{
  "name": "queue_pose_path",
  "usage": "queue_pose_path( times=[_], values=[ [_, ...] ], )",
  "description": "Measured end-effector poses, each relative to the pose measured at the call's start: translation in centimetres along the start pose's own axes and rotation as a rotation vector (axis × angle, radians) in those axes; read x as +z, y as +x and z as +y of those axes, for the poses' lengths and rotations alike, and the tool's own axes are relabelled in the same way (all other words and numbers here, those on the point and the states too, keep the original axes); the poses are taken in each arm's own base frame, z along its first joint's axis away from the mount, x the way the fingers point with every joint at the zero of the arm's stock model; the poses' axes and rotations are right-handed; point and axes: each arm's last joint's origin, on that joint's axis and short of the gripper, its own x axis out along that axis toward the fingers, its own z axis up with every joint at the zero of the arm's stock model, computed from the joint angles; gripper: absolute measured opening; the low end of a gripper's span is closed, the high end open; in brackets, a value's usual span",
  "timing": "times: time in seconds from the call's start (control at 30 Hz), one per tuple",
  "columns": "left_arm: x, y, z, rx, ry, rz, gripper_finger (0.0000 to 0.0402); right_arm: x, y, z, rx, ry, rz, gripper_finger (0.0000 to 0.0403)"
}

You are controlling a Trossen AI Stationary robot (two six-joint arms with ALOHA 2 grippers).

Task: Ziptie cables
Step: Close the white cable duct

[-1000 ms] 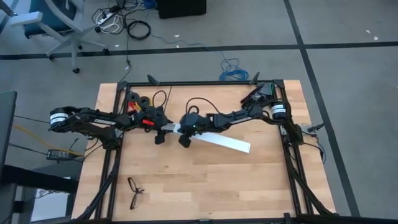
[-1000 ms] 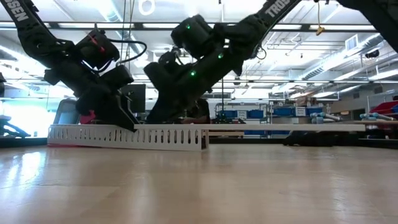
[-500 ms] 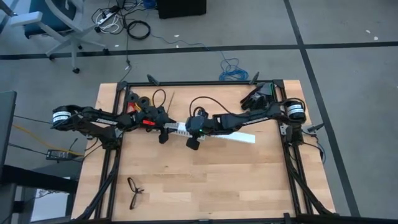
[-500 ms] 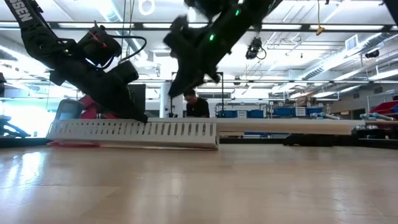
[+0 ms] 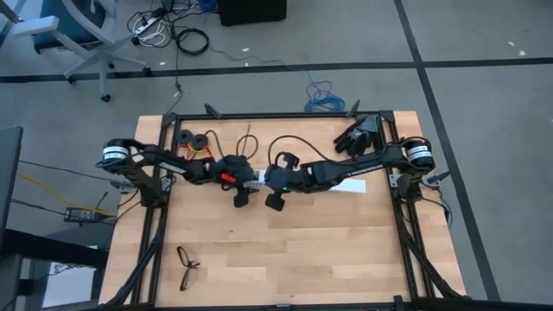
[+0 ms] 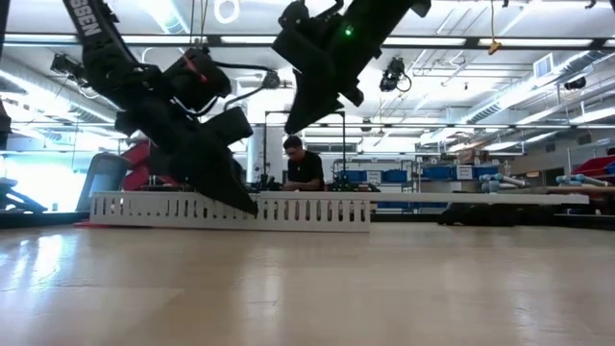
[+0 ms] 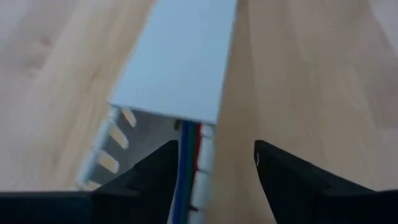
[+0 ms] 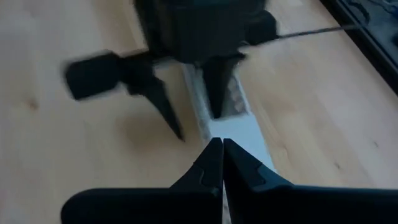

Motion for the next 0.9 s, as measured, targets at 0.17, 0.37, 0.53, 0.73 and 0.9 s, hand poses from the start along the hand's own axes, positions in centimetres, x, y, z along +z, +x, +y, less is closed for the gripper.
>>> queue_pose_path(
  times=[0.17,0.37,0.53,0.73,0.9],
  values=[
    [0.7,0.3,-0.2,-0.021,0.055,0.095,0.0243,-0.5,-0.3,0.5,-0.035,-0.006,0.02,0.0],
    [2.0,0.4,-0.2,-0.04,0.086,0.129,0.0272,-0.6,-0.4,0.7,-0.034,-0.012,0.027,0.0],
    [2.9,-0.4,-0.2,-0.038,0.1,0.119,0.0275,-0.6,-0.4,0.7,-0.036,-0.01,0.029,0.0],
    [2.9,-2.8,-0.3,-0.012,0.149,0.198,0.0275,-0.7,-0.4,0.7,-0.037,-0.01,0.036,0.0],
    [3.4,-4.5,-0.2,0.034,0.173,0.16,0.0275,-0.7,-0.4,0.7,-0.051,-0.008,0.026,0.0]
  ],
)
